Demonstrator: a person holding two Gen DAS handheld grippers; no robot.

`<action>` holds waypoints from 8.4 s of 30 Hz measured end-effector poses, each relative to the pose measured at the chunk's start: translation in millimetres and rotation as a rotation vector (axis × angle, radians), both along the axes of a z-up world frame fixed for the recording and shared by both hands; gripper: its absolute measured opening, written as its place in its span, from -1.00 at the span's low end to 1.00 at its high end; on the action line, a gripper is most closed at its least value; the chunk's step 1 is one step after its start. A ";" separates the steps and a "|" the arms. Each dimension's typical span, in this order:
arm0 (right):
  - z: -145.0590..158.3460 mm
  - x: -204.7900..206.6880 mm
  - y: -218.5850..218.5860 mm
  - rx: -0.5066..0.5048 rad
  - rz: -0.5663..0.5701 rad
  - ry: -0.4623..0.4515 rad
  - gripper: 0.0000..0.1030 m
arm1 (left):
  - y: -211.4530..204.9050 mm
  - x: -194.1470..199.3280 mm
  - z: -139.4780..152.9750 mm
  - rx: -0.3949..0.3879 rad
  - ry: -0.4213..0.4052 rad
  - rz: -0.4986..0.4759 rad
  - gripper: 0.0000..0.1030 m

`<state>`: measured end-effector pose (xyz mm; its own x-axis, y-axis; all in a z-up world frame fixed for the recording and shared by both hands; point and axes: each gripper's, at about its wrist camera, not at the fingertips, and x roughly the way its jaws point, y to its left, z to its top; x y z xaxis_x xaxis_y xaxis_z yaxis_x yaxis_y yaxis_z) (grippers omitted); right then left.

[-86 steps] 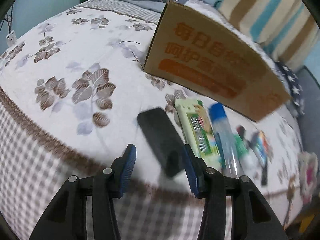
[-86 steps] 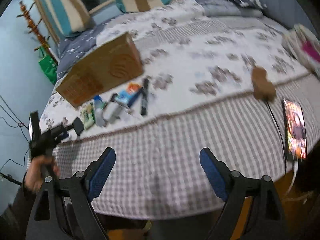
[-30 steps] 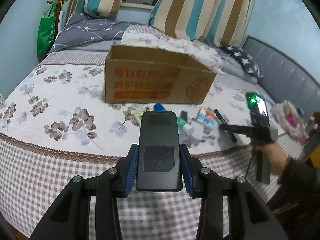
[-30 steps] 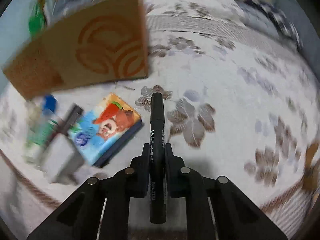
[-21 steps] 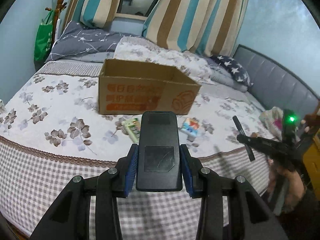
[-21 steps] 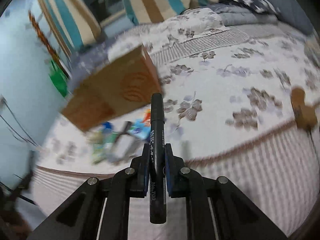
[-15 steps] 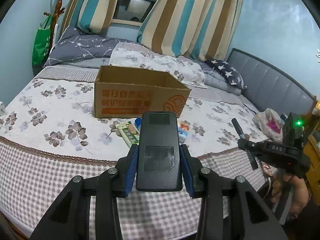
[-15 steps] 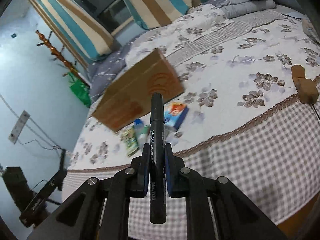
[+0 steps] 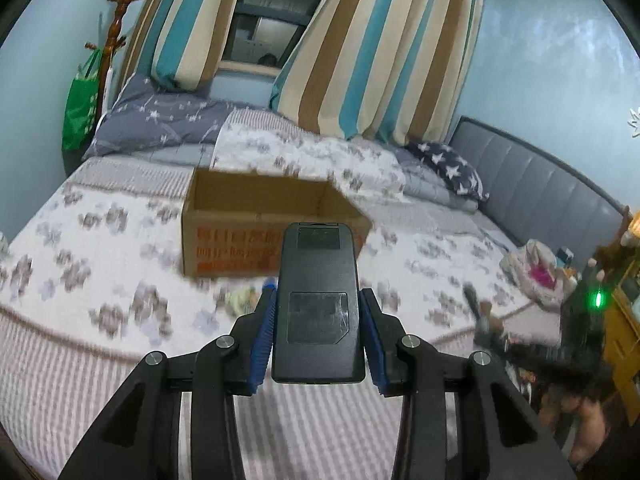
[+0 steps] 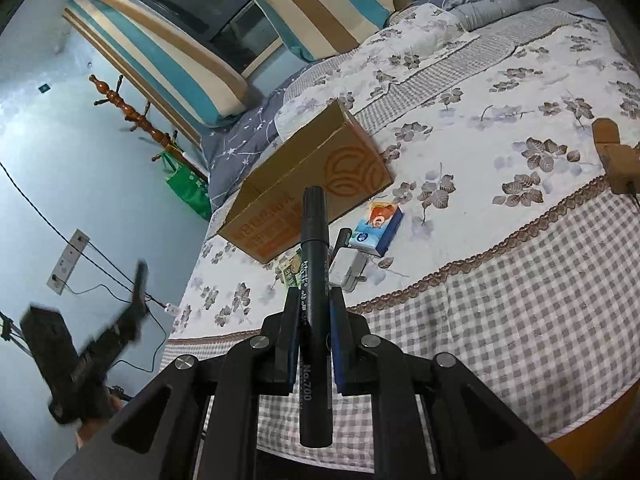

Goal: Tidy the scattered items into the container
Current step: 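Carry the phone into the box and open the left tool while the right holds the marker, then carry the marker into the box and open the right tool, then grasp the green snack bar packet with the left tool, then grasp the tissue pack with the right tool, then carry the snack bar packet into the box and open the left tool, then carry the tissue pack into the box and open the right tool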

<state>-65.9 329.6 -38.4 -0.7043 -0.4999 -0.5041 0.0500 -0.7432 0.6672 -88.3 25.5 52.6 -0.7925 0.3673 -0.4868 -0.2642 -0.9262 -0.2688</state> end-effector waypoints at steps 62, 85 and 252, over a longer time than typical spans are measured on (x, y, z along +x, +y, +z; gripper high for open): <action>80.4 -90.4 -60.8 0.122 0.126 0.165 1.00 | -39.3 10.4 -65.0 0.186 -0.133 -0.107 0.11; -33.9 -426.1 -130.5 0.387 0.152 -0.350 1.00 | -68.8 -2.4 -114.6 0.197 -0.203 -0.030 0.11; 16.4 -25.5 -53.6 0.309 0.071 0.010 1.00 | -40.1 -153.4 -37.9 0.088 -0.077 0.078 0.41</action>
